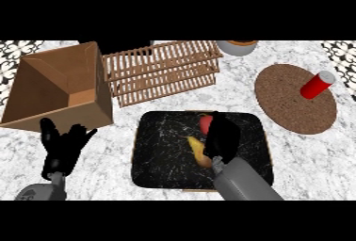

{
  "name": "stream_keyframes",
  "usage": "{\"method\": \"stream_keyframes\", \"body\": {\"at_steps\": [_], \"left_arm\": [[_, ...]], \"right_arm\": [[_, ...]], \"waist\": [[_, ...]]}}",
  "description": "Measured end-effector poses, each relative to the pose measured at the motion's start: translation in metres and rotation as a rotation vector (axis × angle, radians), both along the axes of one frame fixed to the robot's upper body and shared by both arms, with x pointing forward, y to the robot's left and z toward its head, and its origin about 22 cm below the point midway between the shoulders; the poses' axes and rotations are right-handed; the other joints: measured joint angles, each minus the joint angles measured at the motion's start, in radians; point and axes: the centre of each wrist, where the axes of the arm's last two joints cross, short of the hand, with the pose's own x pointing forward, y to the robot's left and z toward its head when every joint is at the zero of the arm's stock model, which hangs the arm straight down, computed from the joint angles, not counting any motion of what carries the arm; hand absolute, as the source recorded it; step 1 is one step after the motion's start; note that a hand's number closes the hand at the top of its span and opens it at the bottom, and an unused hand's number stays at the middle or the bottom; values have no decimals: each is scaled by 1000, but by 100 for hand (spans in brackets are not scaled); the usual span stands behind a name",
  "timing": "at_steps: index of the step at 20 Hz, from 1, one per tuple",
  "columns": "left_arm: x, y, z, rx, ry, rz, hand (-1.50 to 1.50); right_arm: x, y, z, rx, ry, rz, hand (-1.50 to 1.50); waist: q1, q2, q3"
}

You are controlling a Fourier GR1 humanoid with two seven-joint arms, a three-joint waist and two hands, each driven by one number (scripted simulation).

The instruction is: Pick the bell pepper from the tray and place it in the tiered shelf

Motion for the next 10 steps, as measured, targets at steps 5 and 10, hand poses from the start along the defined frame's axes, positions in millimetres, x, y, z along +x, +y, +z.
{"method": "stream_keyframes", "body": {"at_steps": [5,10], "left_arm": [[1,1,3,0,2,-14,0],[8,-15,5,-5,-13,-59,0]], "right_arm": [[0,20,10,59,-36,110,150],[-24,54,26,203,45,441,150]], "waist": [[10,6,3],[62,23,9]]}}
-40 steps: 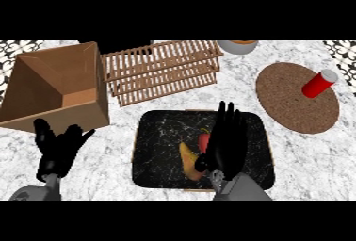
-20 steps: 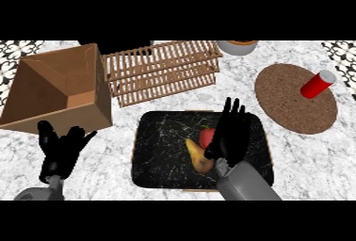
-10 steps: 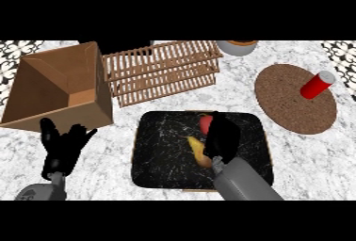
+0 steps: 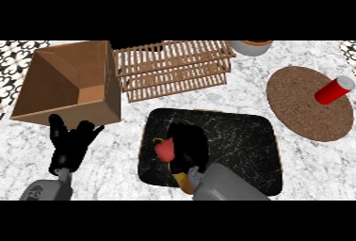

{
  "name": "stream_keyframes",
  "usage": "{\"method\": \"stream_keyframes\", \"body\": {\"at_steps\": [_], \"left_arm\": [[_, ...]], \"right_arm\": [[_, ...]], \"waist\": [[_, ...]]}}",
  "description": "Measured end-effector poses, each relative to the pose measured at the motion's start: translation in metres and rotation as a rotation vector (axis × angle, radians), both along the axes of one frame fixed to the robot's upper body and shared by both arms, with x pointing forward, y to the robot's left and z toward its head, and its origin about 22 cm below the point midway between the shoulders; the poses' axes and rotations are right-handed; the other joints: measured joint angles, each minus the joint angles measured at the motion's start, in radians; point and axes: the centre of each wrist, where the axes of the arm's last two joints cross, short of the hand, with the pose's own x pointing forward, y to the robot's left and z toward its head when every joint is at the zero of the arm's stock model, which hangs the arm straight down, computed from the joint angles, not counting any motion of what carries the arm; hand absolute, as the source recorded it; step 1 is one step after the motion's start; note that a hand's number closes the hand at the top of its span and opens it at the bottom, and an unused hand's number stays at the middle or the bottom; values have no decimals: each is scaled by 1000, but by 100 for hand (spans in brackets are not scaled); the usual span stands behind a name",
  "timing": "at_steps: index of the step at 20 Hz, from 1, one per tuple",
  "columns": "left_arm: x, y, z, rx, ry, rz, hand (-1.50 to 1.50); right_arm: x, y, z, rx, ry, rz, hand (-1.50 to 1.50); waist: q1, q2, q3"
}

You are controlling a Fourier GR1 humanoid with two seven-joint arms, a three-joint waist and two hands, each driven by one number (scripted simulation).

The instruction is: Pick the bell pepper from the tray and place it in the tiered shelf

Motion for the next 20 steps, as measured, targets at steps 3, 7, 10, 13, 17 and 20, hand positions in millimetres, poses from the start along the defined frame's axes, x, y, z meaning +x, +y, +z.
{"method": "stream_keyframes", "body": {"at_steps": [3,7,10,13,17,20], "left_arm": [[1,-1,-2,-3,-2,-3,0],[-3,4,-4,-2,7,14,0],[-5,10,-5,-1,15,33,0],[-6,13,-3,2,21,44,0],[-12,16,-3,1,29,61,0],[-13,19,-5,5,25,61,0]], "right_arm": [[-13,19,19,102,-2,160,150],[-22,39,62,215,-93,266,150],[-36,48,97,272,-189,288,150],[-40,53,135,309,-285,277,150],[-39,49,188,355,-384,257,150],[-35,49,221,381,-445,240,150]], "waist": [[1,1,1],[-15,-5,1],[-34,-11,1],[-43,-14,0],[-56,-16,0],[-60,-15,0]]}}
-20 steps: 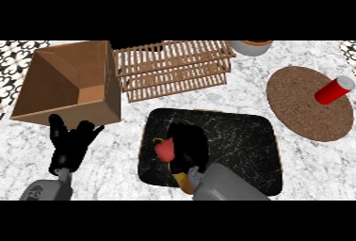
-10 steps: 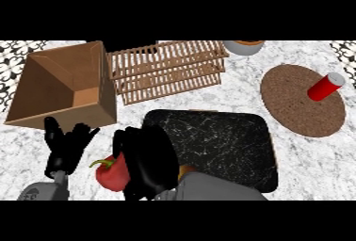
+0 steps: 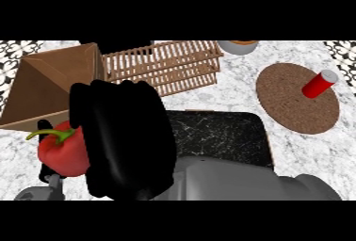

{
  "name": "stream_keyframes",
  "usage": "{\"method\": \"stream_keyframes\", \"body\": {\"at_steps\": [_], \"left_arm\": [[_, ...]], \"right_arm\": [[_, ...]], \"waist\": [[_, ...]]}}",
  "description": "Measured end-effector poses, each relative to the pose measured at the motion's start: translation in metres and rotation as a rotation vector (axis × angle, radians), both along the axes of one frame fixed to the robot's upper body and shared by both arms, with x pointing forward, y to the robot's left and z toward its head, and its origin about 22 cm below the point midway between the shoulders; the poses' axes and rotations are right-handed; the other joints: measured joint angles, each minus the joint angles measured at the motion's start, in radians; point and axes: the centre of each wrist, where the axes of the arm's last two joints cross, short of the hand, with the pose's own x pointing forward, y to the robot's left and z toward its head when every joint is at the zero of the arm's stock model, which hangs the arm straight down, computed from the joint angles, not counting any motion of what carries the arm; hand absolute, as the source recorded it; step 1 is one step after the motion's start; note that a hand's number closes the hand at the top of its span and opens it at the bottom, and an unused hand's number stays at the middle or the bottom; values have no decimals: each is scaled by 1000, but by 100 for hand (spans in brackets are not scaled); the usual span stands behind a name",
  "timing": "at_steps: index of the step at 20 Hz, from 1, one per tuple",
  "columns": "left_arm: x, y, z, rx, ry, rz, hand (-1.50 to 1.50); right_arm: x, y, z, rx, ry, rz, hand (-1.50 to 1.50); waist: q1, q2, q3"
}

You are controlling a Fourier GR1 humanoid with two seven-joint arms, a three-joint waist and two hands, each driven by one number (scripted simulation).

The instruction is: Pick the bell pepper from the tray and place it in the tiered shelf

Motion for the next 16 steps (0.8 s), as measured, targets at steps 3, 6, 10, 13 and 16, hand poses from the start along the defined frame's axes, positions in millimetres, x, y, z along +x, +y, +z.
{"method": "stream_keyframes", "body": {"at_steps": [3,6,10,13,16], "left_arm": [[-2,2,-1,-5,-7,1,0],[0,2,1,-3,-5,-5,0],[-2,-3,-1,0,-12,-7,0],[-4,-10,3,-3,-6,-2,0],[-2,-7,2,1,-7,-2,0]], "right_arm": [[13,-5,29,28,-20,-42,150],[29,-6,58,56,-22,-77,150],[52,-10,86,85,-24,-133,150],[67,-16,100,95,-18,-167,150],[86,-22,116,86,-11,-197,150]], "waist": [[-2,1,0],[1,3,0],[3,4,0],[4,5,0],[5,7,0]]}}
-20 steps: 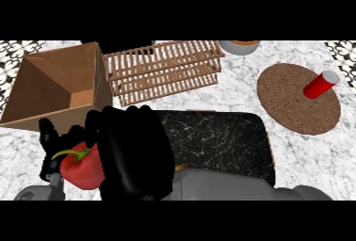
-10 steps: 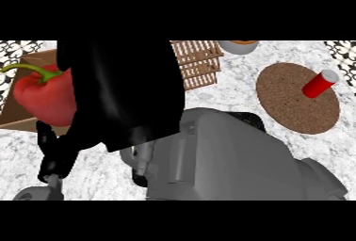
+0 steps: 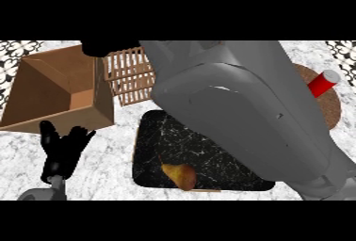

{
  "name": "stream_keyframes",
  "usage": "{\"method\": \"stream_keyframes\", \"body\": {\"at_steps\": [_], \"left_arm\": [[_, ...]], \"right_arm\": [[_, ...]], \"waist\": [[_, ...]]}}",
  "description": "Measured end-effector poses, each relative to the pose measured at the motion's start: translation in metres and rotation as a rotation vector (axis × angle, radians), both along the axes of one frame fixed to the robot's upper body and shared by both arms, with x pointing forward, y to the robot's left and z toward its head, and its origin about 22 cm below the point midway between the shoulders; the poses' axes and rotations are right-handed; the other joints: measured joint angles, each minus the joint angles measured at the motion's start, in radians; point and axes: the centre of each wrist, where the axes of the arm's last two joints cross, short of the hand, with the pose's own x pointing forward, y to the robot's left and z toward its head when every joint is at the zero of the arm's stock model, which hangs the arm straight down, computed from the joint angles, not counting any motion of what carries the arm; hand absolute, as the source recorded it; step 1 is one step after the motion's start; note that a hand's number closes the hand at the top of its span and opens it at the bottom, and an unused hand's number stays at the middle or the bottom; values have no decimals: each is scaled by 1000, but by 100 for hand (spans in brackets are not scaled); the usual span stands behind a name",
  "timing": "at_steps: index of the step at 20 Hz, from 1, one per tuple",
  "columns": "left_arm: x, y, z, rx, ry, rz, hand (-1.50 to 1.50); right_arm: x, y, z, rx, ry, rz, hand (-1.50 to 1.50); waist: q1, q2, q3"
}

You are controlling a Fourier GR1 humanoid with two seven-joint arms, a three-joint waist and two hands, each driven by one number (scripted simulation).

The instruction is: Pick the bell pepper from the tray and place it in the tiered shelf

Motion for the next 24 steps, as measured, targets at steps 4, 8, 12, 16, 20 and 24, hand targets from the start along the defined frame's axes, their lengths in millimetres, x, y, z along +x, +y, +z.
{"method": "stream_keyframes", "body": {"at_steps": [4,8,12,16,20,24], "left_arm": [[1,-3,-2,5,-5,-3,0],[0,1,0,-3,-5,-16,0],[3,-1,-1,0,-7,-14,0],[5,-2,-1,5,-10,-17,0],[7,-5,2,4,-8,-26,0],[8,-2,4,1,-12,-26,0]], "right_arm": [[28,-12,10,-16,22,-10,150],[53,-15,3,-56,49,8,150],[75,-19,-10,-105,53,22,150],[95,-20,-22,-131,51,15,150],[108,-18,-31,-127,43,5,150],[120,-24,-39,-141,30,-6,150]], "waist": [[3,2,0],[8,4,0],[9,5,0],[15,8,0],[20,9,0],[22,10,0]]}}
